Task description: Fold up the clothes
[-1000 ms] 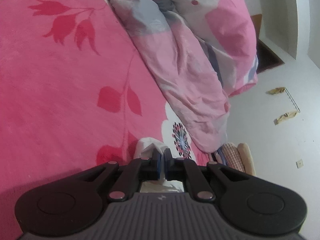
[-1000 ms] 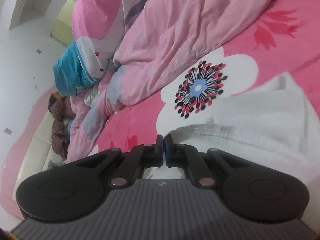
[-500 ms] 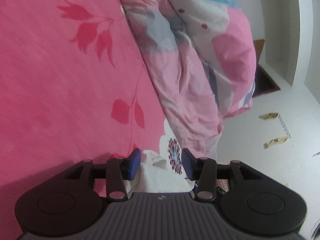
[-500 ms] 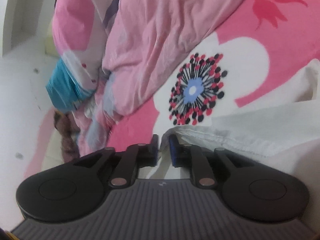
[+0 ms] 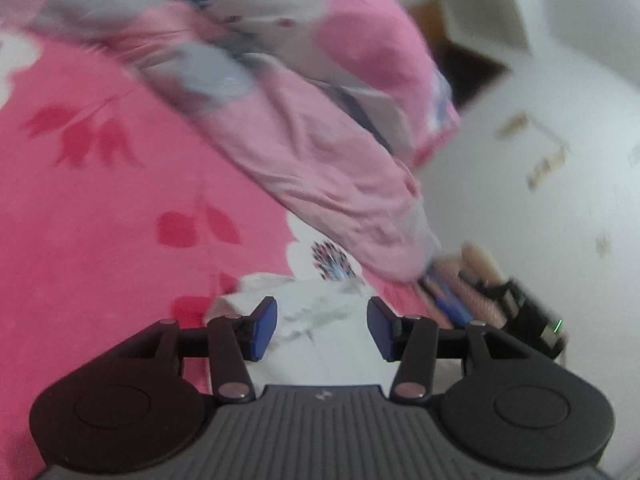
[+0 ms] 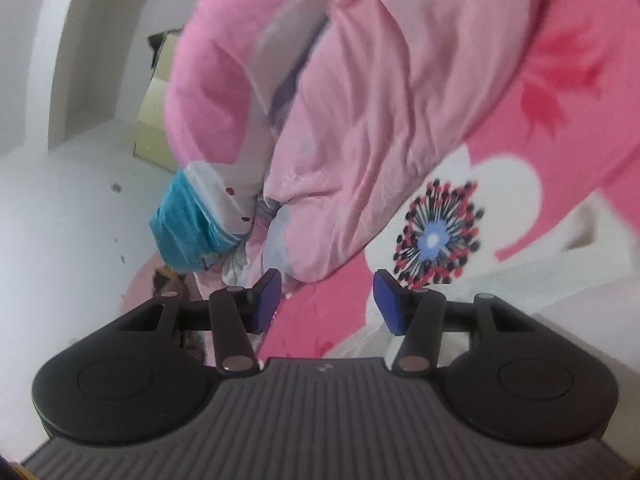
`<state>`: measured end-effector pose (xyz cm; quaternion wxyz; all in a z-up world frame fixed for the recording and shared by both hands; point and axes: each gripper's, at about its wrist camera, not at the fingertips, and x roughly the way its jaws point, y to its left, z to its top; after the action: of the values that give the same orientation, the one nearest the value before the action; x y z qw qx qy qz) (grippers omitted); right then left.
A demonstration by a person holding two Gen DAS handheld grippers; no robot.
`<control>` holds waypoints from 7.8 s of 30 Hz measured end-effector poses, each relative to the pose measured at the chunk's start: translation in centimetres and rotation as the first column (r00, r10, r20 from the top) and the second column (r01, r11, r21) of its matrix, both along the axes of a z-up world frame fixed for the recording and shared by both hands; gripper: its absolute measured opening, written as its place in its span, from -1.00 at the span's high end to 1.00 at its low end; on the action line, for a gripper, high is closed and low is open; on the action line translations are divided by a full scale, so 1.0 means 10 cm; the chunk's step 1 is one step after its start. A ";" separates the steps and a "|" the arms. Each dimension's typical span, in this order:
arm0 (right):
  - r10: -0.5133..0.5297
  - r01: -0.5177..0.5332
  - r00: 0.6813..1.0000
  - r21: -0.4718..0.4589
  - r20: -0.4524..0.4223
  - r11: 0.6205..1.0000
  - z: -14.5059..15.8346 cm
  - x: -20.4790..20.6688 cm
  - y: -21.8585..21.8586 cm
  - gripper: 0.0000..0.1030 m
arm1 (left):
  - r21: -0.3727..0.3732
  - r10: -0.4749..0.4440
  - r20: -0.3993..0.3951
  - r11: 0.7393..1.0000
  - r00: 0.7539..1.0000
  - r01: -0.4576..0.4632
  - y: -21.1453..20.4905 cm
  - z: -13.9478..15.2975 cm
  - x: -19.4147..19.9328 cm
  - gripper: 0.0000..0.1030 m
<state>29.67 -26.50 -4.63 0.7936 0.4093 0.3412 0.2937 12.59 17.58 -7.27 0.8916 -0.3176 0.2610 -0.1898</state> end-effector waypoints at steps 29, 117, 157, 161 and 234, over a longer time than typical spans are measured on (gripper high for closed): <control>-0.002 -0.035 0.983 -0.199 -0.185 0.979 -0.38 0.05 -1.09 0.56 | 0.329 0.044 -0.015 0.944 0.999 -0.037 -0.80 0.00 0.69 0.00; -0.079 0.229 0.958 -0.568 0.277 0.790 0.44 -0.47 -1.41 0.65 | 0.307 -0.026 -0.020 0.951 0.999 0.031 -0.95 0.01 0.49 -0.01; 0.361 -0.006 0.899 -0.819 0.247 0.573 -0.55 -2.10 -0.76 0.90 | 0.385 -0.275 -0.100 0.876 0.956 0.292 -1.76 -0.39 -0.51 -0.09; 0.449 0.092 0.843 -0.903 0.295 0.420 -0.50 -2.17 -0.81 0.97 | 0.392 -0.293 -0.106 0.866 0.950 0.311 -1.76 -0.38 -0.49 -0.09; -0.103 0.117 0.992 -0.252 0.068 0.961 -0.59 -2.60 -1.70 0.76 | 0.085 -0.024 -0.200 0.996 0.980 0.041 0.01 -0.48 -1.39 0.89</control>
<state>3.67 -43.46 -10.56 0.8636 0.3140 0.3313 0.2139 -1.32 17.63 -12.07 0.8712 -0.2907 0.3619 -0.1600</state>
